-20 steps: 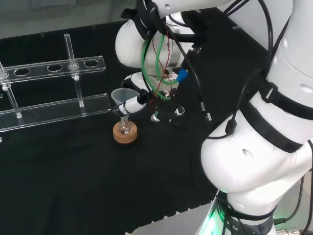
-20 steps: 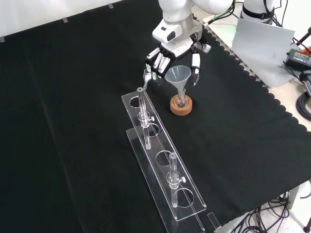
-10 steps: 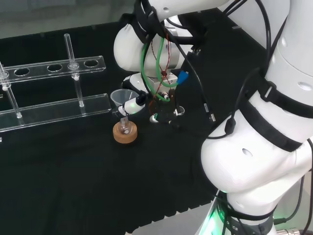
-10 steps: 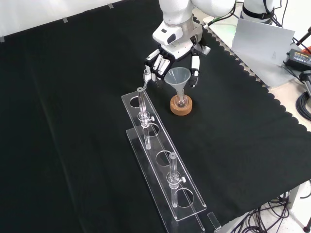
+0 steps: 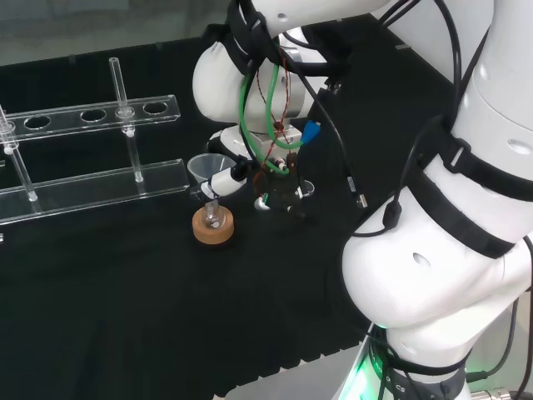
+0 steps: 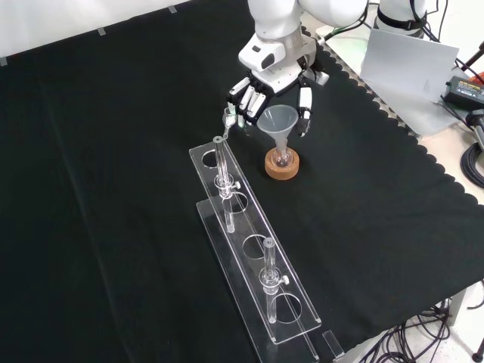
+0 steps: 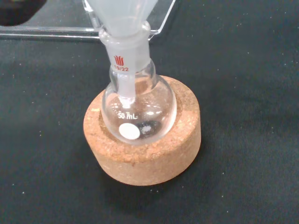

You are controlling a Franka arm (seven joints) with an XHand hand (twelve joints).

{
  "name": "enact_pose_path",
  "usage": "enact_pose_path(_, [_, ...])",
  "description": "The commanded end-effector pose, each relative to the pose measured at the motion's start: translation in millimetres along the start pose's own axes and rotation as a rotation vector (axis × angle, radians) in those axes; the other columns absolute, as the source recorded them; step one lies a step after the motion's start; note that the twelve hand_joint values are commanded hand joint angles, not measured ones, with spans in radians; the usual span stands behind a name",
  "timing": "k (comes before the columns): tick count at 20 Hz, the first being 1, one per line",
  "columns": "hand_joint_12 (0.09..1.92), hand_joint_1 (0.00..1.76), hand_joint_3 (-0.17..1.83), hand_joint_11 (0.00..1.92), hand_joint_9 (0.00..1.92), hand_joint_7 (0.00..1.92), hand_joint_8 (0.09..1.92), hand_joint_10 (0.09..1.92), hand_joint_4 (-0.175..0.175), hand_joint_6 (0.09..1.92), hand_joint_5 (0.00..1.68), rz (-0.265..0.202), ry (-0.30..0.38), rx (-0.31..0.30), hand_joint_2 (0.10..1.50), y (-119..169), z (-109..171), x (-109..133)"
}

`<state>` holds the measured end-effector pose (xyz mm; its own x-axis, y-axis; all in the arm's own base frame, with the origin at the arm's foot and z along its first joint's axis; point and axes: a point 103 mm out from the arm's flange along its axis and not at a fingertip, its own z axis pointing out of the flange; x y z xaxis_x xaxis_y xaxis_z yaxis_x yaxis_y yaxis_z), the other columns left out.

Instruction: Place the funnel on the round-bottom flask.

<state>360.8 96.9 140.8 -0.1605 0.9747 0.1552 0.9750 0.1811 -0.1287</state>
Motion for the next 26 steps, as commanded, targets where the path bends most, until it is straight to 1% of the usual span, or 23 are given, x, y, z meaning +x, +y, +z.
enact_pose_path(1, [1.25, 0.75, 0.19, 0.0, 0.62, 0.95, 0.48, 0.49, -0.043, 0.41, 0.59, -0.005, 0.004, 0.005, 0.75, -4.4, 0.6, 4.6])
enact_pose_path(5, [1.25, 0.75, 0.19, 0.0, 0.62, 0.95, 0.48, 0.49, -0.042, 0.41, 0.59, 0.004, 0.009, 0.0, 0.75, -4.7, 2.1, 8.4])
enact_pose_path(10, [1.24, 0.75, 0.2, 0.0, 0.62, 0.95, 0.48, 0.49, -0.042, 0.41, 0.59, 0.022, 0.031, -0.008, 0.75, -4.3, 1.3, 6.8])
enact_pose_path(14, [1.24, 0.75, 0.2, 0.0, 0.62, 0.95, 0.48, 0.49, -0.042, 0.42, 0.59, 0.034, 0.036, -0.01, 0.75, -3.0, 2.3, 6.2])
enact_pose_path(22, [1.24, 0.75, 0.21, 0.0, 0.61, 0.95, 0.48, 0.49, -0.043, 0.42, 0.59, 0.032, 0.031, -0.004, 0.74, -3.8, 5.2, 5.7])
enact_pose_path(26, [1.24, 0.75, 0.21, 0.0, 0.61, 0.95, 0.48, 0.49, -0.043, 0.42, 0.59, 0.023, 0.03, 0.001, 0.74, -5.1, 6.1, 6.9])
